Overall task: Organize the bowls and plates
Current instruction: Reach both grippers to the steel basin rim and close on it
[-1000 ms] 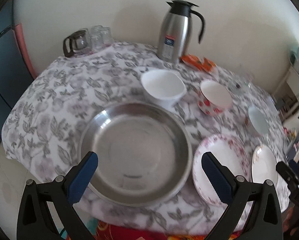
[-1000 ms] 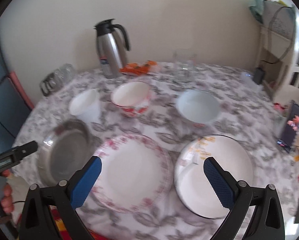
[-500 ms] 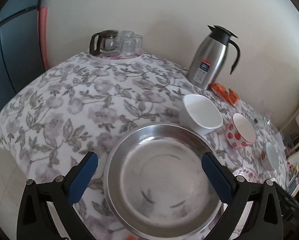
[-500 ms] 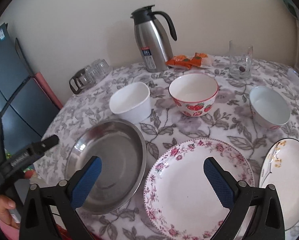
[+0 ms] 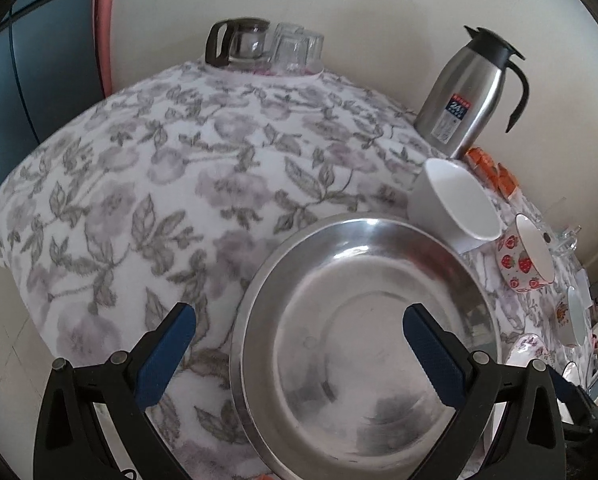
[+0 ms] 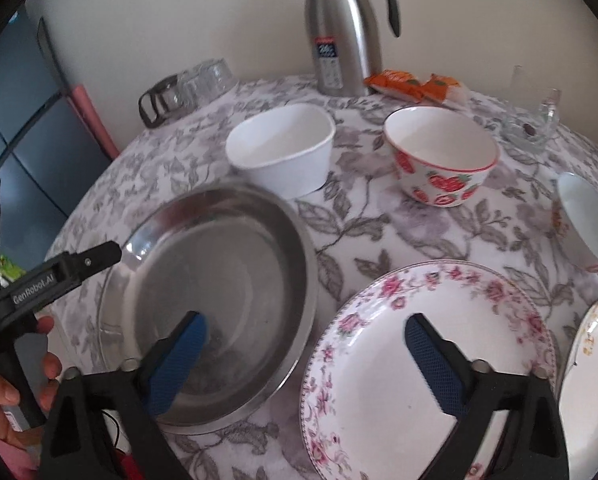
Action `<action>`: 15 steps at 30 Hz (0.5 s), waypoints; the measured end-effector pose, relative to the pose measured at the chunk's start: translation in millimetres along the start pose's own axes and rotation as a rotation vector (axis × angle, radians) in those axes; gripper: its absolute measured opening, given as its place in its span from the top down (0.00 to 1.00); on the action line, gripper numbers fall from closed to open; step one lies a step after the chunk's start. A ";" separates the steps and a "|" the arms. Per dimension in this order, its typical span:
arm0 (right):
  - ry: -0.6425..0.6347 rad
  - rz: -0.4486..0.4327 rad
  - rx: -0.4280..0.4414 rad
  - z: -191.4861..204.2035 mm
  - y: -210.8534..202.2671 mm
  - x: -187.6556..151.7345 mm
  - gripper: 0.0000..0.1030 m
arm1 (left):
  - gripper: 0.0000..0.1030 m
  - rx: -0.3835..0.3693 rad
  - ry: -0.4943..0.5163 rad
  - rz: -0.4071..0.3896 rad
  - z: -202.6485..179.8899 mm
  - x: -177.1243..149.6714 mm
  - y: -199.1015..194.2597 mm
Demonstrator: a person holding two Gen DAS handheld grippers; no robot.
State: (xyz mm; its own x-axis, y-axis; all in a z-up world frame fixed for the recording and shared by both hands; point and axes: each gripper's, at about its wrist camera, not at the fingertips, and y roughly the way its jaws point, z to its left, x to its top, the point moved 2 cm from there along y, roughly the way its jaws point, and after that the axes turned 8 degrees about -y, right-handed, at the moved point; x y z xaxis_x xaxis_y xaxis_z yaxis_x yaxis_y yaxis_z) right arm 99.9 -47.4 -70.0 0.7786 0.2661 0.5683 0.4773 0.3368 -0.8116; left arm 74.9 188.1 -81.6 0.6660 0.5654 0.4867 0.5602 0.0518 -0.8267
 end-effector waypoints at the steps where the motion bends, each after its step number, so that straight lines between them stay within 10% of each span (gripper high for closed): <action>1: -0.008 0.003 -0.001 1.0 2.7 0.2 0.22 | 0.00 0.002 -0.006 0.011 2.0 -0.7 2.6; 15: 0.008 0.046 0.023 0.9 36.2 14.5 0.60 | 0.03 -0.013 -0.041 0.088 10.2 -2.5 21.4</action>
State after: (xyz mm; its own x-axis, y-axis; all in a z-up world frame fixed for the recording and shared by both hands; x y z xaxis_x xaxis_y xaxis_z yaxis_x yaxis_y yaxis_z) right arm 128.1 -30.5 -91.1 0.8028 0.2749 0.5291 0.4313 0.3451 -0.8336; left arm 80.2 196.1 -103.4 0.6924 0.6003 0.4004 0.5073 -0.0103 -0.8617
